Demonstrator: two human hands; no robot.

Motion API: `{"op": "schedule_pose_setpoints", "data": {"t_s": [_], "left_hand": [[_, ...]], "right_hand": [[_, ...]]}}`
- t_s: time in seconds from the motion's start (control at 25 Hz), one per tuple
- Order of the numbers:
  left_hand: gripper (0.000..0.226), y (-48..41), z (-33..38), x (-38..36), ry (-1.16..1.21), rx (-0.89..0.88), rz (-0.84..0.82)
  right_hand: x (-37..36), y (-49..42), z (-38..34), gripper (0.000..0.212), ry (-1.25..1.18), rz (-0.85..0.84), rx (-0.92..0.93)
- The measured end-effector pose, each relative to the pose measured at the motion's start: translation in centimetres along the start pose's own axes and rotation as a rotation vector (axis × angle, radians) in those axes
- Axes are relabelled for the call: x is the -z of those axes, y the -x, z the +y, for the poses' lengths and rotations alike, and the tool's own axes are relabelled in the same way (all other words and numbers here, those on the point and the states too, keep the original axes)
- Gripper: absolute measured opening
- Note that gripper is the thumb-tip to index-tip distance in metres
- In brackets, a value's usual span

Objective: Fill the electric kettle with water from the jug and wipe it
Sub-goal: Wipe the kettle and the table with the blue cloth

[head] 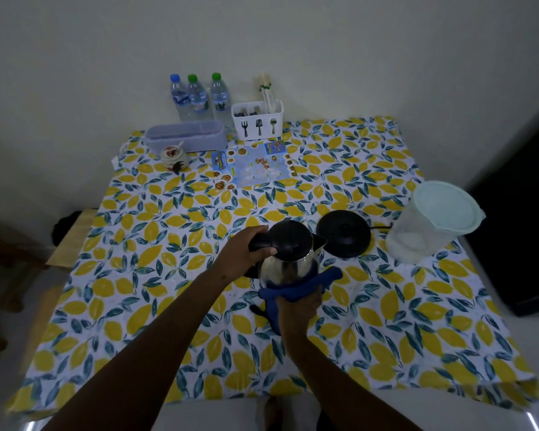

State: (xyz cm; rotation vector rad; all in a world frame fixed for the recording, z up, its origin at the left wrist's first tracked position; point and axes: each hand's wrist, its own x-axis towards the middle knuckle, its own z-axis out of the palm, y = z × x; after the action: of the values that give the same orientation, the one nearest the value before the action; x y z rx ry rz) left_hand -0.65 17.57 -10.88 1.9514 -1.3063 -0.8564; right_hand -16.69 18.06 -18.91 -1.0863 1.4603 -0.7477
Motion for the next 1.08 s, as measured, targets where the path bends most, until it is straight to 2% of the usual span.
{"op": "schedule_pose_setpoints", "data": {"t_s": [0.08,0.16,0.28,0.48,0.6,0.68,0.76,0.8,0.88,0.92,1.0,1.08], "left_hand": [[0.052,0.4,-0.7,-0.2,0.029,0.028,0.096],[0.042,0.7,-1.0,-0.5,0.032,0.059,0.146],[0.031,1.0,-0.8,-1.2,0.127,0.098,0.246],[0.03,0.4,-0.1,-1.0,0.276,0.109,0.407],[0.033,-1.0,0.5,-0.7,0.27,0.097,0.461],[0.031,-2.2,0.7,-0.8,0.291,0.102,0.482],[0.029,-3.2,0.4,-1.2,0.287,0.114,0.495],[0.029,-3.6,0.2,-1.5,0.282,0.126,0.501],[0.032,-4.2,-0.5,-1.8,0.273,0.159,0.516],[0.032,-4.4,-0.8,-1.9,0.265,0.157,0.522],[0.032,-4.4,-1.3,-1.9,0.234,0.115,0.532],[0.035,-3.9,-2.0,-2.5,0.212,0.067,0.554]], "right_hand": [[1.1,-1.1,0.0,0.065,-0.168,-0.011,0.093],[2.3,-2.0,-0.2,0.045,-0.234,-0.092,0.085],[3.9,-2.8,-0.6,0.033,-0.175,-0.151,0.12],[7.3,-6.0,-2.4,0.06,0.059,-0.212,0.195],[9.3,-9.2,-2.7,0.049,0.297,-0.197,0.285],[10.1,-11.0,-2.9,0.038,0.532,-0.205,0.341],[10.5,-12.4,-2.7,0.035,0.783,-0.243,0.413],[10.6,-12.9,-2.2,0.042,0.896,-0.298,0.422],[10.1,-13.6,-0.9,0.081,1.173,-0.493,0.318],[9.6,-13.6,0.0,0.093,1.289,-0.578,0.261],[8.3,-12.9,2.1,0.1,1.381,-0.615,0.253],[7.1,-11.8,3.5,0.09,1.37,-0.474,0.32]]}}
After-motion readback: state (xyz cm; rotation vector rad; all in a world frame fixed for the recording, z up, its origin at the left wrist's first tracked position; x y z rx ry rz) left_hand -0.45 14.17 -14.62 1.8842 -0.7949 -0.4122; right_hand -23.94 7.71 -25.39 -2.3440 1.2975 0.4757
